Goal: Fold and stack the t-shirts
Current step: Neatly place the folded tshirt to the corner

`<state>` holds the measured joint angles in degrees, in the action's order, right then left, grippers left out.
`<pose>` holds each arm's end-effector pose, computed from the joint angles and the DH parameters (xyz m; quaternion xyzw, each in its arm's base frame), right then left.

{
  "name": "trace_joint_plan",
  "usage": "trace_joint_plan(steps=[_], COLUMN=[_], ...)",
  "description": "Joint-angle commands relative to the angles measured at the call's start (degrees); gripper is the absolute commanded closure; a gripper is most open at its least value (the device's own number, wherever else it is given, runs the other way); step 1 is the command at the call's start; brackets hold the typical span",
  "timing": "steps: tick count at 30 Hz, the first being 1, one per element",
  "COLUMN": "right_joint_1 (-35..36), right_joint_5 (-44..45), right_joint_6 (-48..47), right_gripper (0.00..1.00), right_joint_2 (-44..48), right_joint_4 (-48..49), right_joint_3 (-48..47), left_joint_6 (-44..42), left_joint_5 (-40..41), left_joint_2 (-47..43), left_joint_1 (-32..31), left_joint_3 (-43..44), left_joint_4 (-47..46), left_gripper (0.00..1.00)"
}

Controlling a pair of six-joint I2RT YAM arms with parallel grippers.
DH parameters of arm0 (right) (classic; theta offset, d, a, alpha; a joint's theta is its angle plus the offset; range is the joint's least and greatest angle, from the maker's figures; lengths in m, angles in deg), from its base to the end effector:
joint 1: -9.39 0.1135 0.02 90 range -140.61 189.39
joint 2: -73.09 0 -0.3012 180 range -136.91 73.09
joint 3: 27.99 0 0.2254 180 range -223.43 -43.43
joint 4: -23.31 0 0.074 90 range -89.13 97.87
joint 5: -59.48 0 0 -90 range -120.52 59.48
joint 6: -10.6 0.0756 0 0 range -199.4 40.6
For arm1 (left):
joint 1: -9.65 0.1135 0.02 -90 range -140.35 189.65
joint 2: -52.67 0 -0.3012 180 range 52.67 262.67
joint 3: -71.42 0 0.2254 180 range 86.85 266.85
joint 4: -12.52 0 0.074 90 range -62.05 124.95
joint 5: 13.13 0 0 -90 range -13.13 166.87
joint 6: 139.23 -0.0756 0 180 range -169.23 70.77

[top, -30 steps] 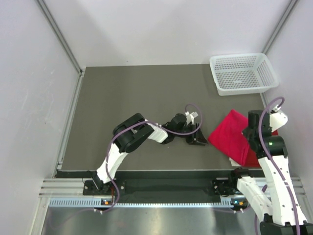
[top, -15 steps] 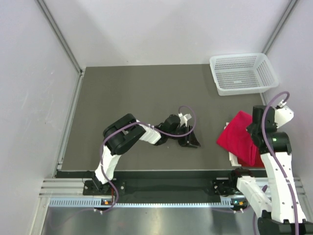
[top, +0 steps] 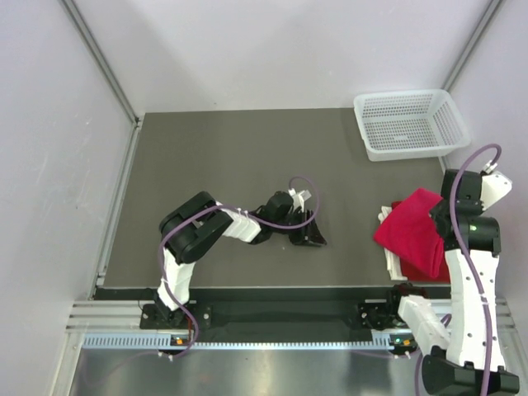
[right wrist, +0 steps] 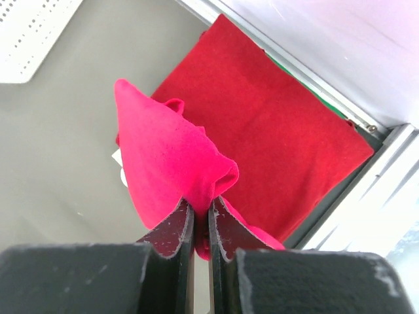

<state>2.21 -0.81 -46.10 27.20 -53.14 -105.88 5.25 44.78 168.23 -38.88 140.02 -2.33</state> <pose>0.0957 -0.0498 0.3514 0.4014 0.8019 -0.1457 0.4179 0.2485 -0.3418 0.1471 0.0899 0.8468 -0.5146 0.1002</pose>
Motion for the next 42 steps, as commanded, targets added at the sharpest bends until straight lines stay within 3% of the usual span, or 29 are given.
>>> trace_joint_plan(steps=[1, 7, 19, 22, 29, 35, 42], right_joint_1=[-1.61, -7.66, -26.47, -29.37, -33.42, -35.01, -37.2], right_joint_5=[-1.33, 0.6, -7.54, -12.73, -14.16, -13.63, -9.41], right_joint_6=[-4.2, -6.31, -5.44, -4.56, -1.93, -1.57, -0.25], right_gripper=[1.0, 1.0, 1.0, 1.0, 1.0, 1.0, 1.0], right_joint_2=[-0.43, 1.85, 3.26, 3.35, 0.62, 1.41, 4.14], right_joint_4=[0.81, 2.12, 7.48, 10.65, 14.16, 17.15, 18.55], right_joint_3=[-1.53, 2.86, 9.72, 13.05, 17.18, 19.04, 19.91], left_joint_6=[-3.94, -4.12, -4.82, -4.38, -3.15, -0.52, 8.27], left_joint_5=[3.53, 2.92, 3.71, 2.83, 1.95, -2.09, -3.94], left_joint_2=[-0.17, -0.08, -0.78, -0.78, -1.14, 0.62, 6.42], left_joint_1=[-0.16, -0.07, -0.07, -0.07, -0.07, -0.16, -1.65], left_joint_3=[-3.07, -3.68, -3.33, -2.63, -0.7, 2.2, 6.59], left_joint_4=[7.69, 7.61, 9.19, 9.1, 8.14, 0.33, -14.01], left_gripper=[0.55, 0.55, 0.55, 0.55, 0.55, 0.52, 0.49])
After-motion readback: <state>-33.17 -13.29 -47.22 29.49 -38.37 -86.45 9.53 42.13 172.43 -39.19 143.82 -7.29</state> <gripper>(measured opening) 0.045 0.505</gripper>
